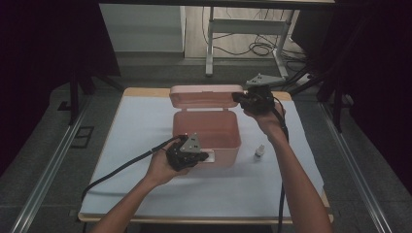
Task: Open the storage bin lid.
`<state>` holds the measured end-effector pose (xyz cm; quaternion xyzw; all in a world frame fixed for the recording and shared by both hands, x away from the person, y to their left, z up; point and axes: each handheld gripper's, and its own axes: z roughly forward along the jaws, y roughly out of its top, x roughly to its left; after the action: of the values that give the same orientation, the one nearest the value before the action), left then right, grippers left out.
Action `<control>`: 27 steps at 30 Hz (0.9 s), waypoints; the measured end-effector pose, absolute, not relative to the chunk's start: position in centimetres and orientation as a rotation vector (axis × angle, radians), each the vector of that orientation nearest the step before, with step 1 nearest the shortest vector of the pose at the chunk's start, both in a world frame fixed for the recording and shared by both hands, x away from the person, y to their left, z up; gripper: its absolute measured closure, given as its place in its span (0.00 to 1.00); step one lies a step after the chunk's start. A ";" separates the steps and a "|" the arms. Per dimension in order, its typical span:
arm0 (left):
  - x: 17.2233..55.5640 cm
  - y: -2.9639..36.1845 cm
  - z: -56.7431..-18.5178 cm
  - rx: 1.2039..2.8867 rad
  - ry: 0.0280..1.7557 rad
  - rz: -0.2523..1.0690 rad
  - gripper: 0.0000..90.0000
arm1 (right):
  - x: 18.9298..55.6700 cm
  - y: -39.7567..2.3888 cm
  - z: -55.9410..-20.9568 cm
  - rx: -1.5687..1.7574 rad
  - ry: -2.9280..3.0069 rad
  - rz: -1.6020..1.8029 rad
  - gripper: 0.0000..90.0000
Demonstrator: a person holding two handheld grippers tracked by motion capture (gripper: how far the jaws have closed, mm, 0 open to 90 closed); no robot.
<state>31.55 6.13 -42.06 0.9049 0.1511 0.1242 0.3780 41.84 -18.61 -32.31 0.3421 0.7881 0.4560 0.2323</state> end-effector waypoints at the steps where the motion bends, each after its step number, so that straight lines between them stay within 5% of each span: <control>1: 31.6 6.1 -42.1 2.312 0.384 0.319 1.00 | 42.0 -18.6 -32.3 0.944 2.165 1.252 0.99; 27: 31.6 6.2 -42.0 2.313 0.387 0.310 1.00 | 46.4 -18.4 -32.9 1.033 2.145 1.222 0.99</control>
<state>31.64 6.17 -42.03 0.9051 0.1515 0.1212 0.3783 46.43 -18.43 -32.89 0.3756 0.7800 0.4443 0.2305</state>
